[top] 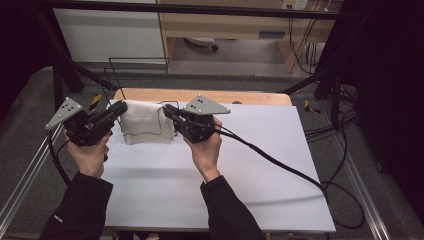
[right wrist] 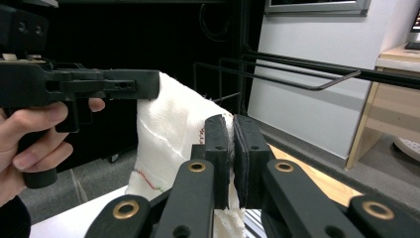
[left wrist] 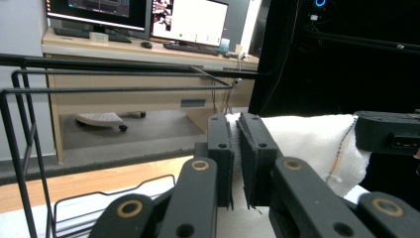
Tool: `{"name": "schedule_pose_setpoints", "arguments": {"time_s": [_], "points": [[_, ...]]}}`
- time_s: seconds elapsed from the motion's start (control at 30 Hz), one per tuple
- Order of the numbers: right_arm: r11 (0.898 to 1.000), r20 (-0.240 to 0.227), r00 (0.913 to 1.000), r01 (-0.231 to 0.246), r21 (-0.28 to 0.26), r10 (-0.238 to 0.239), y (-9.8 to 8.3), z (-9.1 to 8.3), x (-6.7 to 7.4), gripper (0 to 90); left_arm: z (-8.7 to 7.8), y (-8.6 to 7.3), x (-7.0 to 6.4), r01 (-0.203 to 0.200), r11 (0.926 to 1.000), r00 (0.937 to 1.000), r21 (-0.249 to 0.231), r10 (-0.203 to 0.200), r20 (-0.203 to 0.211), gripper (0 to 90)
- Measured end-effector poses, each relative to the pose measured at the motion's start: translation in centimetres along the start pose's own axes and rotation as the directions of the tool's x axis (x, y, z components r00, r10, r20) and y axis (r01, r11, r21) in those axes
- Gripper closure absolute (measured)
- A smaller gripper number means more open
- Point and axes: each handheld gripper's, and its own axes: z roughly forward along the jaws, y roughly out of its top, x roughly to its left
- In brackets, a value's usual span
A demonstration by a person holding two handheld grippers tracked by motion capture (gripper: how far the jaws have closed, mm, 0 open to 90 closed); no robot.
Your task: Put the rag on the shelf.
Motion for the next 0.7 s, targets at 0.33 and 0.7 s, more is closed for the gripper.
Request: {"name": "schedule_pose_setpoints", "arguments": {"time_s": [0.33, 0.7], "points": [[1.0, 0.012, 0.9999, 0.012, -0.024, -0.011, 1.3, 1.1, -0.4, 85.9, 0.4, 1.3, 0.7, 0.009, 0.9993, 0.9999, -0.035, -0.01, -0.013, 83.4], [0.998, 0.022, 0.9994, 0.028, -0.057, -0.027, 2.9, 1.8, -0.6, 85.9, 0.6, 2.9, 1.1, 0.009, 0.9974, 0.9998, -0.071, -0.01, -0.019, 83.4]]}}
